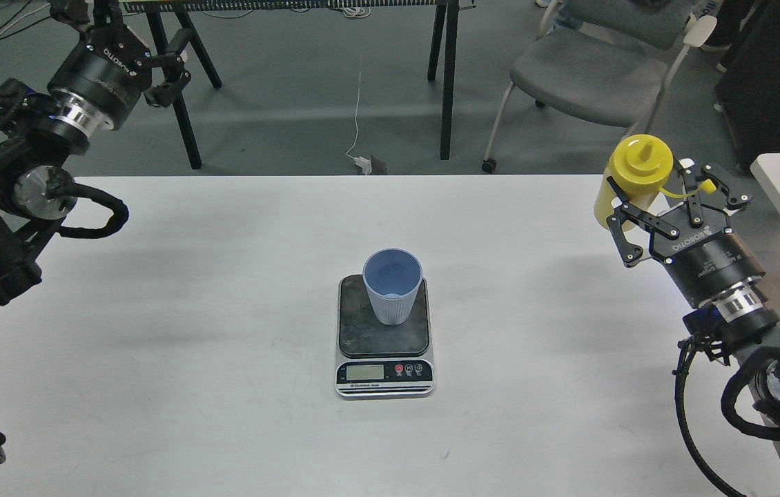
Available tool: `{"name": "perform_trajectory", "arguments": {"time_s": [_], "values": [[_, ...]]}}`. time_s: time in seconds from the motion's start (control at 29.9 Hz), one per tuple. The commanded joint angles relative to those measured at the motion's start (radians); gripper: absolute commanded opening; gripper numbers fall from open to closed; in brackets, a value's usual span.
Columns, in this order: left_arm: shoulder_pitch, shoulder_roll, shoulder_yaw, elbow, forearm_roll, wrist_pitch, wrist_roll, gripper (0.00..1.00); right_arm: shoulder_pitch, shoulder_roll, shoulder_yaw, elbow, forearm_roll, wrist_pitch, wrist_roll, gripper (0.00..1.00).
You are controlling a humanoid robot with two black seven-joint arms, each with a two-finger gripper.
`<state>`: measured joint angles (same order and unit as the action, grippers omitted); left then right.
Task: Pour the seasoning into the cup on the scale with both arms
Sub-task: 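Turn the bottle upright and carry it back toward its spot, then lower the yellow bottle onto the table and open the right gripper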
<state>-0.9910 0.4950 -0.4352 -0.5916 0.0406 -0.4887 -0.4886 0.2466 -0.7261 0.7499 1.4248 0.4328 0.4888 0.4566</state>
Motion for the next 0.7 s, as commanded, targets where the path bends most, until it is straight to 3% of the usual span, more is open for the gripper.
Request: {"name": "perform_trajectory", "arguments": {"time_s": [0.0,0.33,0.67], "values": [[0.003,0.001,0.0,-0.001,0.001,0.0,0.0,0.99,-0.038,0.028,0.014,-0.035,0.003,0.0,0.032,0.37],[0.003,0.014,-0.002,0.001,0.001,0.0,0.0,0.99,-0.026,0.249,0.014,-0.28,0.014,0.0,0.005,0.37],[0.005,0.019,0.001,0.004,0.007,0.0,0.0,0.99,-0.061,0.303,0.0,-0.291,0.004,0.0,0.002,0.39]]}}
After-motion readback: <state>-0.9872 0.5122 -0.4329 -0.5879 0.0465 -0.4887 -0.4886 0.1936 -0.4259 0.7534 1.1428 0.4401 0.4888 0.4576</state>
